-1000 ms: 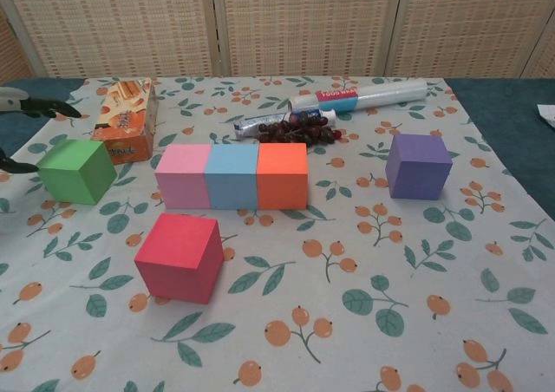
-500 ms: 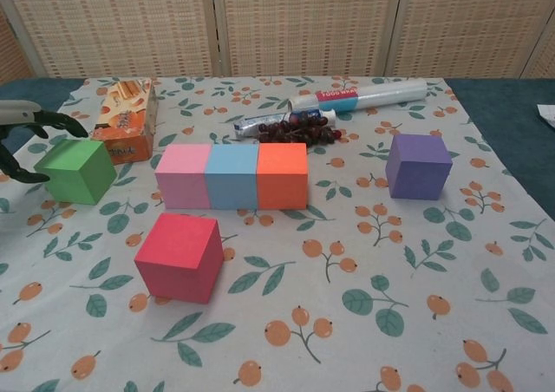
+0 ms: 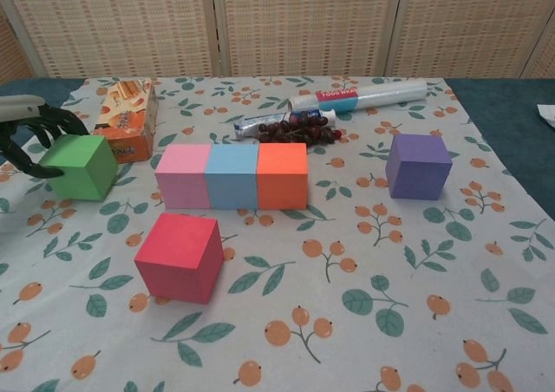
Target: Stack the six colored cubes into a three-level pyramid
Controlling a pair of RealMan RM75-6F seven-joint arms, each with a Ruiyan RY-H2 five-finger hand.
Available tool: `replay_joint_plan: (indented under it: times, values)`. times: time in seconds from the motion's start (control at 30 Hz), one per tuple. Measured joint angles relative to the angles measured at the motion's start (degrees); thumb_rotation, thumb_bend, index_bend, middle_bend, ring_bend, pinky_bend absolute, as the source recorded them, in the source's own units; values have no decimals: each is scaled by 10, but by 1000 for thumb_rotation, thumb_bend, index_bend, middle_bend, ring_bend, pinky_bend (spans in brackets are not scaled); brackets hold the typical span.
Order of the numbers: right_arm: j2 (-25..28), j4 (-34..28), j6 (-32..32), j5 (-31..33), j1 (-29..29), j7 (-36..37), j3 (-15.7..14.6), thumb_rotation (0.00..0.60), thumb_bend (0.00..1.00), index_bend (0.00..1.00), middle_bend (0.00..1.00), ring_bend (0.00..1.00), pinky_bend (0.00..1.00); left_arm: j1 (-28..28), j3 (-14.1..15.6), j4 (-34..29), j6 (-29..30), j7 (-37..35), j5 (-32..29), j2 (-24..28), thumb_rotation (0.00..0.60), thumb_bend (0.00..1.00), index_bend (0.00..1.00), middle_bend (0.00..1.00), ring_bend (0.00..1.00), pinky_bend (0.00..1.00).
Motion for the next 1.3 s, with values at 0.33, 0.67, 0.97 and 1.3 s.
replay_joint_plan:
  times: [0.33, 0.67, 0.97, 1.3]
  values:
    - [2, -2, 4, -9, -8, 8, 6, 600, 64, 0, 0, 0, 0, -9, -36, -157, -3, -58, -12, 94, 600, 308, 385, 452, 375, 396]
    - [10, -2, 17, -20, -27, 24, 5, 600, 64, 0, 0, 0, 0, -69, -73, -267, -22, 81, -151, 121, 600, 311, 360, 449, 375, 413]
    - [17, 6, 26, -30, -41, 47, 3, 600, 65, 0, 0, 0, 0, -148, -65, -311, 16, 289, -354, 81, 600, 313, 329, 435, 363, 388]
    - [22, 16, 26, -36, -49, 65, 5, 600, 64, 0, 0, 0, 0, -211, -48, -356, 89, 407, -479, 47, 600, 314, 319, 432, 361, 391]
